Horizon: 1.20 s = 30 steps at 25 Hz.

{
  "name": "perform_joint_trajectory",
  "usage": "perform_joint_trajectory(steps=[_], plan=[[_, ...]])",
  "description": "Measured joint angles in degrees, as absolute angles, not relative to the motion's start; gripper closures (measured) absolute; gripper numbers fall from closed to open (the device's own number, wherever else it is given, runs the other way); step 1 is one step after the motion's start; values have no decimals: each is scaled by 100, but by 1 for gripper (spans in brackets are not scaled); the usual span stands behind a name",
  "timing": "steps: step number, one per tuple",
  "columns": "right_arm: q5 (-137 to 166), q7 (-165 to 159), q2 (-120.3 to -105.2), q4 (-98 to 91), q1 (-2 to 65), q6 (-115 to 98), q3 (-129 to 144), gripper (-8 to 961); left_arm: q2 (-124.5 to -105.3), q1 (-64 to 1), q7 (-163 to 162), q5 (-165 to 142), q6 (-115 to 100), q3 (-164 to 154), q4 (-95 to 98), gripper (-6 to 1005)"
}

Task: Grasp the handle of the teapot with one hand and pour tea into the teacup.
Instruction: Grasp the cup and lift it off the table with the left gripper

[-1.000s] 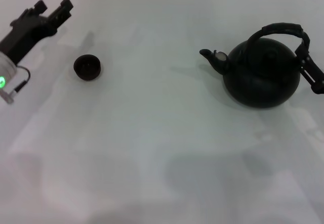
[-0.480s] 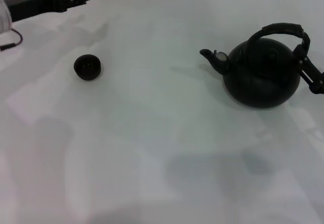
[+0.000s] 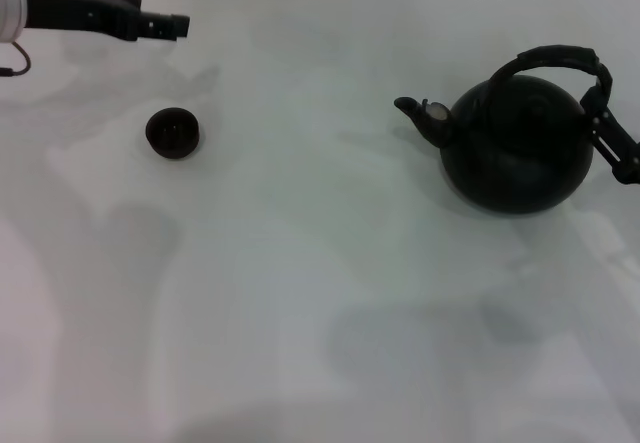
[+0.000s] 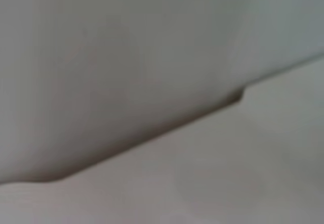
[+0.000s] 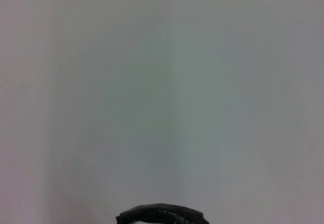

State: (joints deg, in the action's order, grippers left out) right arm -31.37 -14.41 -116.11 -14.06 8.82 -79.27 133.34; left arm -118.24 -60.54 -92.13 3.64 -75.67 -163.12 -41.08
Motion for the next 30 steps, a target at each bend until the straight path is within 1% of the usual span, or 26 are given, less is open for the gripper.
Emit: perform_joint_trajectory(steps=[7,13,30], plan=[[-3137,-1441,-11610,-1406,903,-7927,13324,95,-11821,-6405,-9353,-593,-7824,-16313,-4384,170],[-3153,-1441,-11610,-1406,916,-7927,13324,95,-11846,-6518,-9421,-896,-7825,-16313,-4409,163],[-3260,-1441,-11610,-1443,958,-7865,13324,96,-11883,-6492,-9583,-1481,-7130,-16312,-3473,155]])
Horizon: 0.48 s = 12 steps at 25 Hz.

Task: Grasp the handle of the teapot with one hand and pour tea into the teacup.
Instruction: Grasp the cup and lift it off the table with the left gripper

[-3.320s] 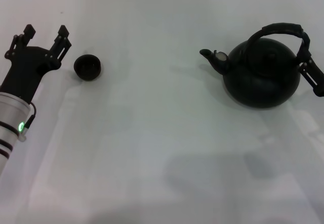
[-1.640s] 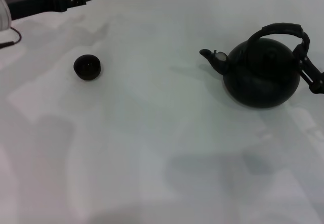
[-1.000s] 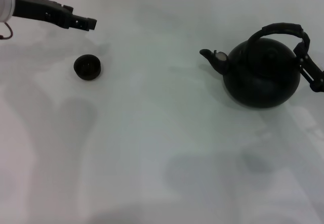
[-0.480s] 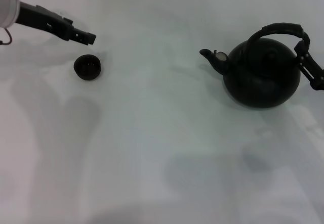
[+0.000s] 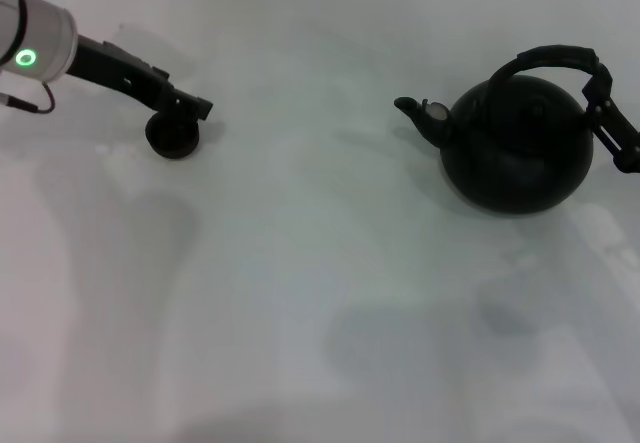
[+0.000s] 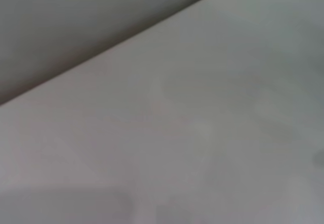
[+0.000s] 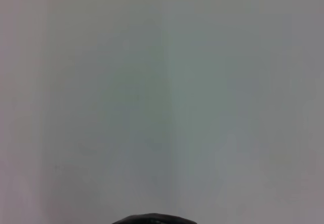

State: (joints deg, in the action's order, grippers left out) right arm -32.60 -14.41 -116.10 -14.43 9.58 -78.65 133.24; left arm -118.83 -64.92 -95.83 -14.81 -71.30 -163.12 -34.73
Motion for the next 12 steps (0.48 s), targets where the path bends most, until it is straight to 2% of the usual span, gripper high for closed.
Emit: perform_joint_trajectory(steps=[12], plan=[[-3261,-1441,-11610,-1424,958,-7848,13324,96,-11893,-6498,-9763,-1790,-7043,-16312,-3389,153]])
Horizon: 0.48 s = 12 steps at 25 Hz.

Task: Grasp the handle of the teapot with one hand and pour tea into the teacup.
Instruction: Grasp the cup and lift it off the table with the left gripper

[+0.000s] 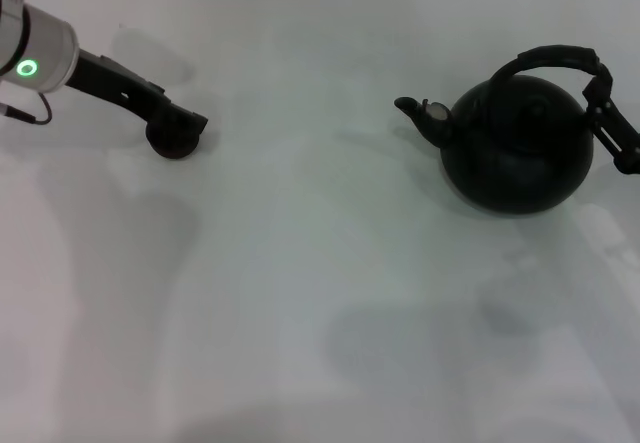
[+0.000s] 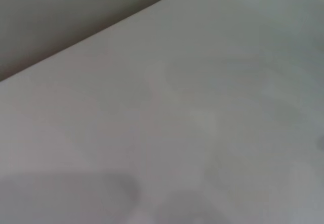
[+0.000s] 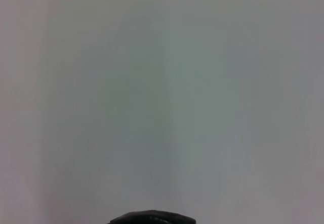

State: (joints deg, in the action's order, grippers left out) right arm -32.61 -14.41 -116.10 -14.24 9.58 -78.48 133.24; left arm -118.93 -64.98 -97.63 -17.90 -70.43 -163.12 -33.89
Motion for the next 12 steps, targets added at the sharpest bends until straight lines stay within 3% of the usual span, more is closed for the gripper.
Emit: perform_joint_trajectory(steps=[12], plan=[[-3270,-1441,-11610,-1459,955,-7848,13324,96,-11896,-6495,-9811,-1959,-7013,-16312,-3304,155]])
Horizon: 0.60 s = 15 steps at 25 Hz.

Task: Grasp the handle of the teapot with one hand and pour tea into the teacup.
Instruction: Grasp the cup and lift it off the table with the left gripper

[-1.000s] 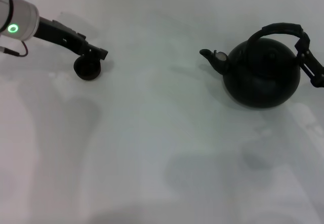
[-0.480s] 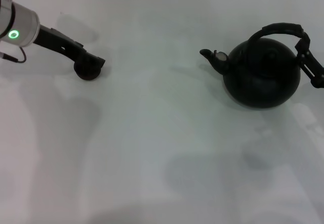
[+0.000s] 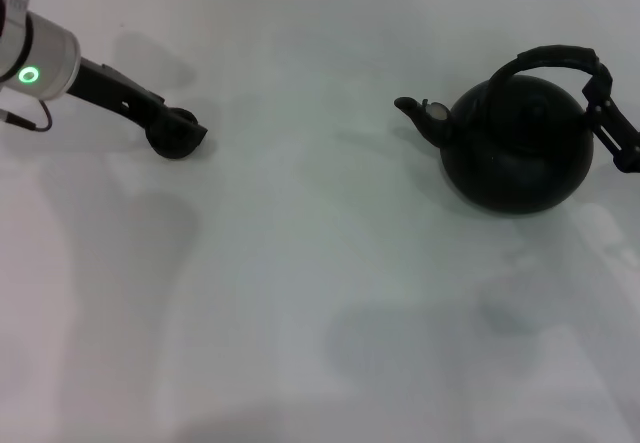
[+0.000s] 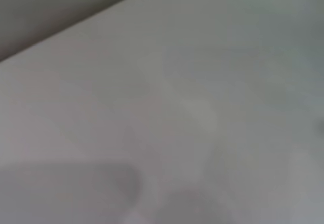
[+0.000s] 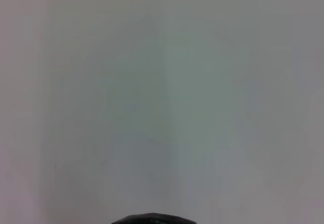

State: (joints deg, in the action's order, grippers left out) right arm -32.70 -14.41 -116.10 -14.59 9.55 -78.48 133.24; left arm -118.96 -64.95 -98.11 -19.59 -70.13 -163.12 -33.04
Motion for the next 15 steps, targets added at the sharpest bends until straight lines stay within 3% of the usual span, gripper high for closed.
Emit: perform_joint_trajectory(steps=[15], plan=[[-3270,-1441,-11610,-1468,921,-7893,13333,96,-11898,-6499,-9909,-2132,-6750,-16312,-3047,160]])
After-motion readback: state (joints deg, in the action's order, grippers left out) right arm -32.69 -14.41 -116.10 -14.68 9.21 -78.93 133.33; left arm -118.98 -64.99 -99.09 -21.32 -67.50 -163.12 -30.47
